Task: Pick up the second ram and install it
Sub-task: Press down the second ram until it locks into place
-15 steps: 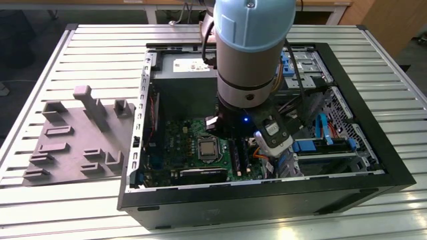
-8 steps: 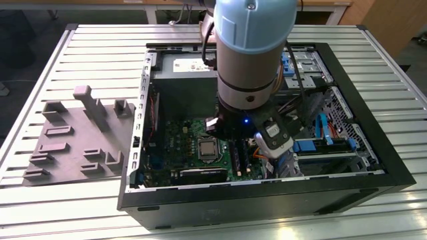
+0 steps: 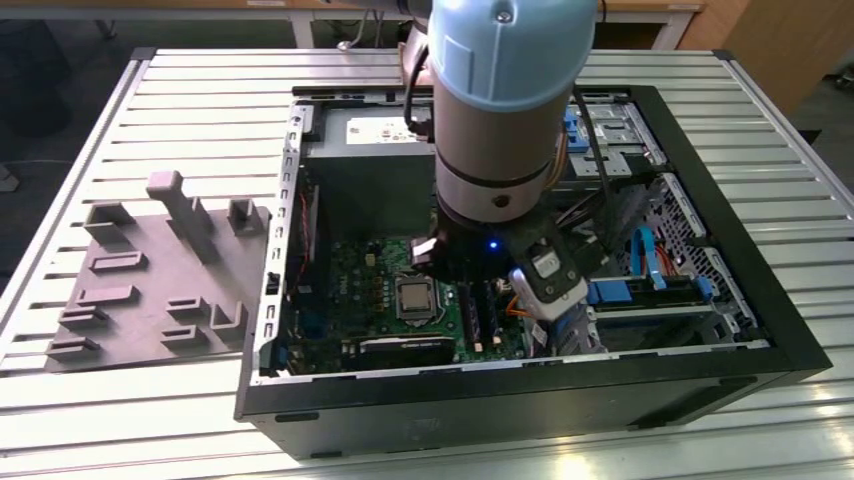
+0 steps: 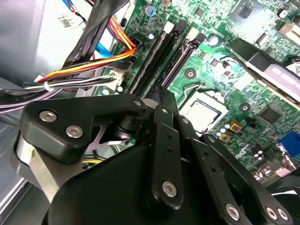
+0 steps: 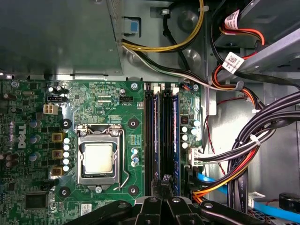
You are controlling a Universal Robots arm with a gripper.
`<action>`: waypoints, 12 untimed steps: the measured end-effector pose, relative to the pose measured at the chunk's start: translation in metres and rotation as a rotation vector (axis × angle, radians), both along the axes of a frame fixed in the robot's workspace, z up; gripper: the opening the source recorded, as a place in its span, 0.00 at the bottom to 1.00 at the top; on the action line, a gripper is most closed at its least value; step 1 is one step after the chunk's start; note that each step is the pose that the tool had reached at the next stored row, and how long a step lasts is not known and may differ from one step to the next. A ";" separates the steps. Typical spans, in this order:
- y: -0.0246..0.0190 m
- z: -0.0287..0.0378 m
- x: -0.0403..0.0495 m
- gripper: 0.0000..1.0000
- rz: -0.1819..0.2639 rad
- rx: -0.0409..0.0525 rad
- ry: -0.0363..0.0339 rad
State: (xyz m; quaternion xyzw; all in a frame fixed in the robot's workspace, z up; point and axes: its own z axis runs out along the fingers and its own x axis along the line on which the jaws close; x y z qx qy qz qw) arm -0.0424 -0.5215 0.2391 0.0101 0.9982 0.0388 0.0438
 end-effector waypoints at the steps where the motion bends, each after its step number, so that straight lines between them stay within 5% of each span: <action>1: -0.0003 0.0000 0.0000 0.11 0.000 0.0000 0.0000; 12: -0.0043 0.0000 0.0000 0.11 0.000 0.0000 0.0000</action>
